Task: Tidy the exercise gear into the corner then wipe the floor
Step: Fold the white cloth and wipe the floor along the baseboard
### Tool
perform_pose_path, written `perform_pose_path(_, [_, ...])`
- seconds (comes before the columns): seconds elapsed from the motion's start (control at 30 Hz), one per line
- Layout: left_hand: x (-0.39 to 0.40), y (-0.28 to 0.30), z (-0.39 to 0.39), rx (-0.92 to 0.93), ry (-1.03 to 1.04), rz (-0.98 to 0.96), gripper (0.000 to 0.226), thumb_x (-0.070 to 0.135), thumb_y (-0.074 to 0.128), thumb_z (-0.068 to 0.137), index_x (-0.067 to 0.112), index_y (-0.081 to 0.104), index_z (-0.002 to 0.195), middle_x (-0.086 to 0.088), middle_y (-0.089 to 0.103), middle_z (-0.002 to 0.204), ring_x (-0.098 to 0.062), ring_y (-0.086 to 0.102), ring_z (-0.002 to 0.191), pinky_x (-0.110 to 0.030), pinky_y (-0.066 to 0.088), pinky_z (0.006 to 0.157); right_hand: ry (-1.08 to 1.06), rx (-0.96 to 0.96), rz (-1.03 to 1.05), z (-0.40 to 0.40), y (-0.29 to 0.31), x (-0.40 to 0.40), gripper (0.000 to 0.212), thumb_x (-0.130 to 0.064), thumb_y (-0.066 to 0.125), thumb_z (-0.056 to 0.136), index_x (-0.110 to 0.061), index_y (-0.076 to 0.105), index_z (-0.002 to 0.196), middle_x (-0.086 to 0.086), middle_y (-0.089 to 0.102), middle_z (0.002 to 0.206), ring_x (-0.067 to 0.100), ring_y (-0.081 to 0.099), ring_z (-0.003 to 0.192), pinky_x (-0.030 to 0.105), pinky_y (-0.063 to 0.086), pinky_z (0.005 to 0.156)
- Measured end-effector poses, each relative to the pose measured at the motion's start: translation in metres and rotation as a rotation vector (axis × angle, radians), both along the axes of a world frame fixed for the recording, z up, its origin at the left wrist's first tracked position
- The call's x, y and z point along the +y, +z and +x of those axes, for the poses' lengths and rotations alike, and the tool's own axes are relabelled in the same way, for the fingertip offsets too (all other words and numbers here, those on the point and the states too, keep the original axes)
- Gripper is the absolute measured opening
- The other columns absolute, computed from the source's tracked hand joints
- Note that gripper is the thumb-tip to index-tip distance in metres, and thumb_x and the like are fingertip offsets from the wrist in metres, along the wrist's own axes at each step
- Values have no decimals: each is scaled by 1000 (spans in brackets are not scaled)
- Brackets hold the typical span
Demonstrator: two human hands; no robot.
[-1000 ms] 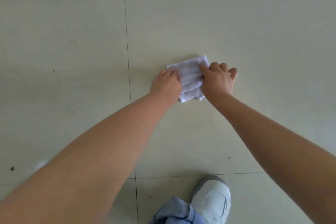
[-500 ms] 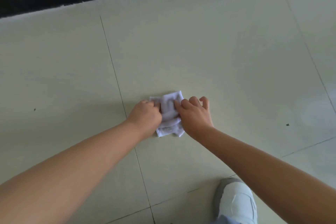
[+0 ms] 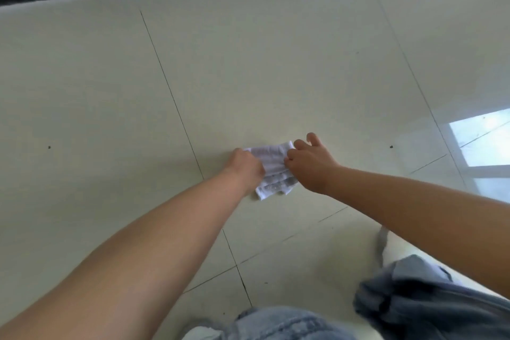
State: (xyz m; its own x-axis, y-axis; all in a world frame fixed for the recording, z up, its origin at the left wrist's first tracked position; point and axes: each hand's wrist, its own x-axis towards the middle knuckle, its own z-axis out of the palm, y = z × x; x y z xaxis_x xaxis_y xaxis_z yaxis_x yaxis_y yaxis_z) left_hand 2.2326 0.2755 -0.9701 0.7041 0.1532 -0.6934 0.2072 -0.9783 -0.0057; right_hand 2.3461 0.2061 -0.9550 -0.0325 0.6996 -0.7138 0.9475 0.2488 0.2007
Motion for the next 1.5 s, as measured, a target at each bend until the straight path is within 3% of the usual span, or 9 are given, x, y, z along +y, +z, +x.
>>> perform_pose_path(0.37, [-21,-28,9,98,-72,8,44,19,37,101,9,36,144,-13,28,153,-28,31,141,-36,28,113,-188,82,48,19,-30,-56,29,-5,42,88,-11,59,110,2,60,113,25,44,116,35,26,103])
perform_pose_path(0.5, [-66,-39,53,-3,-4,-78,44,14,32,101,-1,31,143,-20,26,151,-31,24,141,-31,19,115,-78,83,156,66,-35,-92,25,-22,74,60,-17,72,84,-5,69,79,19,63,85,29,46,86])
perform_pose_path(0.63, [-114,-42,117,-68,-35,-111,51,20,25,103,2,16,150,-18,5,159,-33,6,147,-38,6,120,-173,14,-71,141,-30,-139,37,-10,42,90,-14,50,126,0,59,118,23,50,115,33,29,103])
perform_pose_path(0.93, [-117,-51,218,-189,183,-75,56,19,21,102,4,-2,151,-14,-9,160,-31,-8,148,-40,-5,120,-569,-172,264,236,-46,-122,27,-5,43,90,-10,58,112,5,63,110,25,55,108,31,34,95])
perform_pose_path(1.13, [-60,-51,179,-281,296,-24,50,15,27,98,3,27,147,-18,21,156,-28,19,147,-35,17,119,-663,-8,406,202,-57,-61,28,-4,41,92,-7,56,115,8,58,117,26,49,114,32,32,98])
perform_pose_path(1.2, [-58,-52,160,-394,202,34,49,17,34,81,1,70,111,-21,66,118,-28,64,114,-28,50,94,-623,63,388,179,-59,-63,25,-5,44,90,-8,59,110,8,60,113,25,52,111,31,34,96])
perform_pose_path(1.3, [-67,-61,138,-413,15,37,49,29,39,57,5,79,73,-7,77,76,-23,75,75,-29,50,79,-407,117,403,160,-59,-97,21,-20,82,45,-19,66,58,-4,64,60,14,63,60,21,46,66])
perform_pose_path(1.4, [-92,-41,143,-338,-75,-95,55,28,47,68,1,71,109,-15,70,115,-25,64,114,-30,44,101,-342,105,265,168,-61,-143,35,-17,79,12,-16,58,40,-4,51,38,12,53,37,21,38,56])
perform_pose_path(1.5, [-120,-38,168,-158,5,-212,58,23,31,99,-1,15,150,-18,12,158,-32,5,148,-42,1,120,-414,31,109,193,-41,-157,30,-17,70,66,-17,65,96,-1,68,87,17,65,87,25,32,84])
